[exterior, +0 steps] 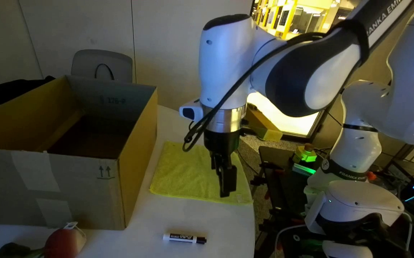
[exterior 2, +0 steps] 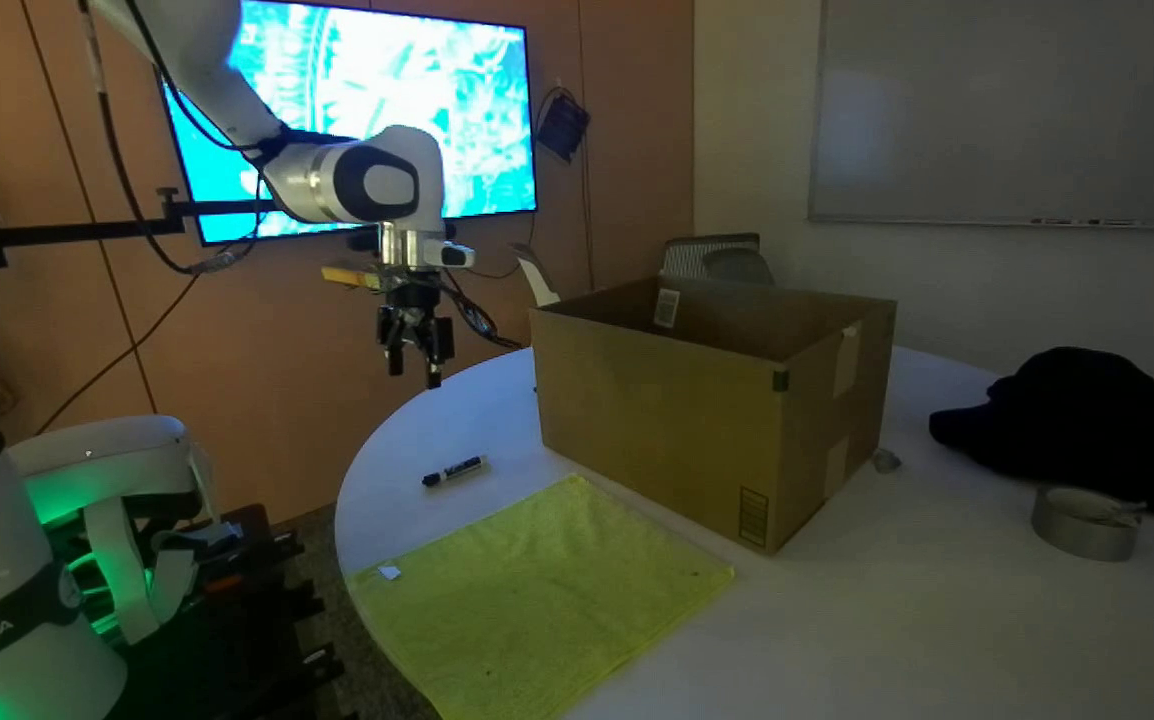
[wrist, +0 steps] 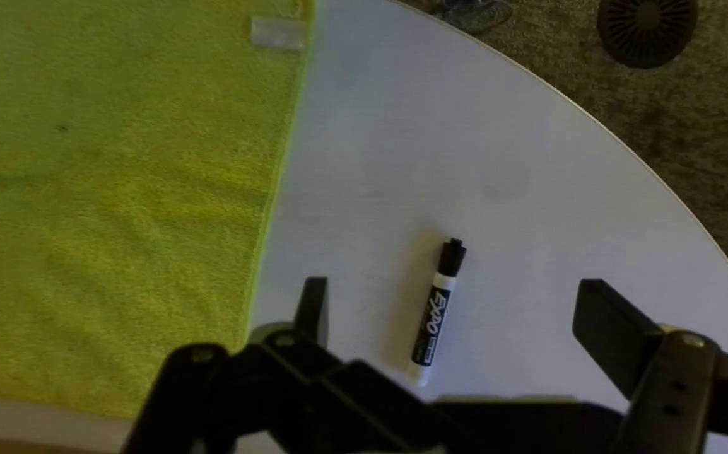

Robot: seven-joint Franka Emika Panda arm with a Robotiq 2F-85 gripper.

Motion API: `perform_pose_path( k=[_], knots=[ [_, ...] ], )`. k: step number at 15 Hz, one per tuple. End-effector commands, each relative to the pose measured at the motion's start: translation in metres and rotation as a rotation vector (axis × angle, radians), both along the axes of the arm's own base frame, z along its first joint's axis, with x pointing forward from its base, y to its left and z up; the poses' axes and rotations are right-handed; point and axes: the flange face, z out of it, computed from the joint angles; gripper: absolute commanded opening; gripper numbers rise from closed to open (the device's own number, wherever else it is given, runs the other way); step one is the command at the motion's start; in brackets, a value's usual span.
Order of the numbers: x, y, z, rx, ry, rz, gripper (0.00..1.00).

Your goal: Put the marker on the towel and wrap it, then put it in the box

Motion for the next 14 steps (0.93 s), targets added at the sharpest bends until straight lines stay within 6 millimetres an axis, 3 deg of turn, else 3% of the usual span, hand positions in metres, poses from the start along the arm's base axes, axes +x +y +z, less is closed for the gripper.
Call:
perform_pose_path(
  k=[1, 14],
  knots=[
    [0.006, 0.031, -0.026, 0.054, -0.046, -0.027, 1.0],
    [-0.004, 0.071, -0.121, 0.123, -0.09, -0.074, 1.0]
  ],
)
